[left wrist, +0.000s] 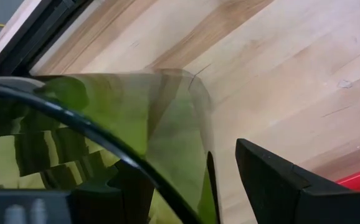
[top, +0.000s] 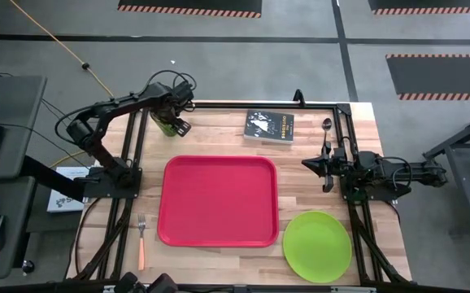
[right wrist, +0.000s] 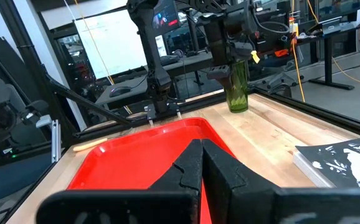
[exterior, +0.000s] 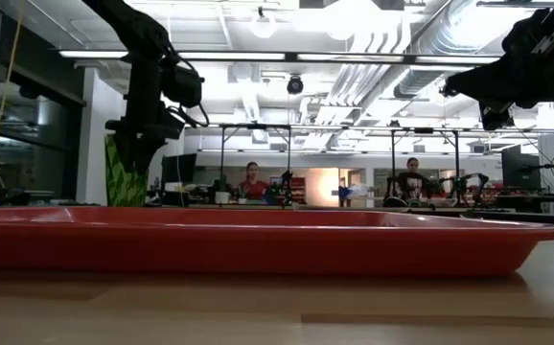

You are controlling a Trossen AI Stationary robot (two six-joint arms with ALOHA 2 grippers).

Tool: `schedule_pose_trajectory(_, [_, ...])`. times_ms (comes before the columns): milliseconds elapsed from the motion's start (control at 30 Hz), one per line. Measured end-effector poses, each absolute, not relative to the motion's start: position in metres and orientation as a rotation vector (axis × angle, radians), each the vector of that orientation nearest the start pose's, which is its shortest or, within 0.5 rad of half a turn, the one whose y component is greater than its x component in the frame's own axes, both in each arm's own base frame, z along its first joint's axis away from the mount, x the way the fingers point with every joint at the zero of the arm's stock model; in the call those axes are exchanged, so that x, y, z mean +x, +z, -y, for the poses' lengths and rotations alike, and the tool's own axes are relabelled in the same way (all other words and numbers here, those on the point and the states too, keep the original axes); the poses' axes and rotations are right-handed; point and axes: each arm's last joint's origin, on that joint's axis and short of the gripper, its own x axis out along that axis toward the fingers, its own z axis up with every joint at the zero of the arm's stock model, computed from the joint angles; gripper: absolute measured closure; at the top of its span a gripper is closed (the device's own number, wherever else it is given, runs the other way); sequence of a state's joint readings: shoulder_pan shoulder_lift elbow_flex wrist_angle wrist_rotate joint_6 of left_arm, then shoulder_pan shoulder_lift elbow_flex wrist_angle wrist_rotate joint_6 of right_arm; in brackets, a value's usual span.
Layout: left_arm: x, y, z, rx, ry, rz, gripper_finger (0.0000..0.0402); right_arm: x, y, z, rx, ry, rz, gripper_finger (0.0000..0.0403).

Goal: Pick and place plate/cup/fork/spoon on tray
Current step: Put the green cup on the top left of the red tray

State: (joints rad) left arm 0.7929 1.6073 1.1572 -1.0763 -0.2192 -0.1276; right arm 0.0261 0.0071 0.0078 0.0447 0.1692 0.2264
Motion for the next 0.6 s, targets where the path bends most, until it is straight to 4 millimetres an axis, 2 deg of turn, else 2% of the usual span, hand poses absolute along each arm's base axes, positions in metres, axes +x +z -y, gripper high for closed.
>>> schedule_pose_trajectory(300, [0.1923,0.2189,-0.2043,-0.539,0.905,-1.472,0.0206,0.0972,0.17,0.0023,0.23,-0.137,0.061,0.0402])
schedule_pose_trajectory(600, [0.192,0.2191,-0.2046,-0.529,0.918,-1.476,0.0272,0.0972,0.17,0.0024,0.23,-0.137,0.061,0.0402])
